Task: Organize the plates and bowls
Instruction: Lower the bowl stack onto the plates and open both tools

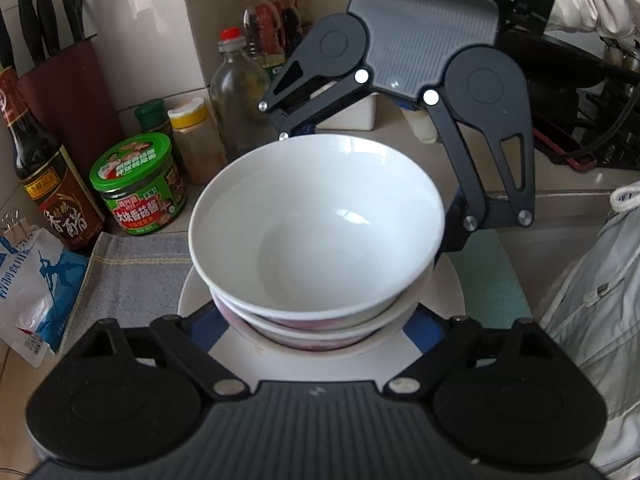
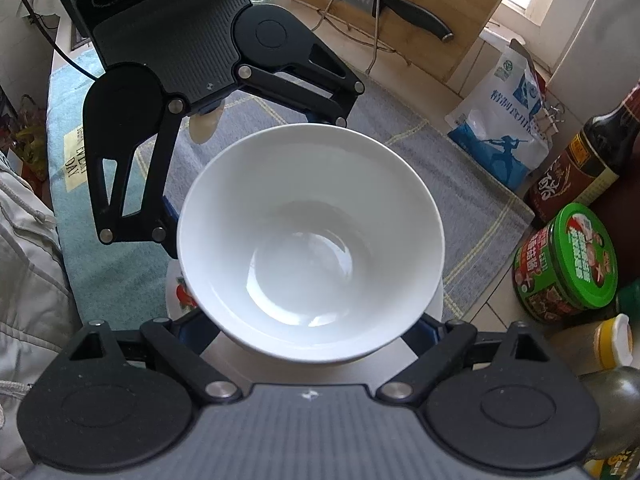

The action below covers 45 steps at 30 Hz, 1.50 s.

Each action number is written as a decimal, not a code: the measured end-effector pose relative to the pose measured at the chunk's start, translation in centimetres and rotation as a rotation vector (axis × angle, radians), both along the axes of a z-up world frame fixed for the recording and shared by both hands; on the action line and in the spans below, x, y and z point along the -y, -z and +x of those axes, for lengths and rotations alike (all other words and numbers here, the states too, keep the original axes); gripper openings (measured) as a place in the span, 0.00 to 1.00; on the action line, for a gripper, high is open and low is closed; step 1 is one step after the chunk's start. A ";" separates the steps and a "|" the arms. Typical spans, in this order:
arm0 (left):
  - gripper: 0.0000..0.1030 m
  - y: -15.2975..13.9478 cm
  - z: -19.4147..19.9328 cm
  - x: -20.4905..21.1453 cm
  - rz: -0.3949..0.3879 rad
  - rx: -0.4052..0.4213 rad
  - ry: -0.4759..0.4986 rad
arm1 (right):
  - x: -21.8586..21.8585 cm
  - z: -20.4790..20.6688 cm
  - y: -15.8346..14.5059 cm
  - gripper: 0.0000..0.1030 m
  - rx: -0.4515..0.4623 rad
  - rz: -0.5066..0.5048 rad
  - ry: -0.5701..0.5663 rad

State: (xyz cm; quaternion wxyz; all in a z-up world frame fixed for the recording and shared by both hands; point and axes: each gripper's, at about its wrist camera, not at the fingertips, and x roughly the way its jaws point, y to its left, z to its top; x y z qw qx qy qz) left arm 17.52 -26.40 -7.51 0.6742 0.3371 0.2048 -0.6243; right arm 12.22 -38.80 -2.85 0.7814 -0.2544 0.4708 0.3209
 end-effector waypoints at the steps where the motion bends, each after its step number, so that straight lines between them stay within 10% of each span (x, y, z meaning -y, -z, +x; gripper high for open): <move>1: 0.89 0.1 0.0 0.0 0.000 -0.003 0.001 | 0.0 0.0 0.0 0.94 -0.001 -0.001 0.000; 18: 0.93 0.5 0.3 0.1 -0.016 -0.010 -0.028 | -0.1 0.5 0.6 0.95 -0.010 0.005 0.042; 26: 0.99 0.6 -2.1 -1.4 -0.057 0.123 -0.090 | 0.3 -0.5 0.4 0.99 0.031 -0.019 0.027; 41: 0.99 -5.1 -5.9 -12.9 -0.528 0.109 -0.505 | -4.6 -3.6 -2.6 1.00 0.110 -0.233 0.326; 45: 0.99 -5.5 -6.4 -15.2 -0.492 0.048 -0.577 | -7.9 -4.7 -3.9 1.00 0.130 -0.254 0.545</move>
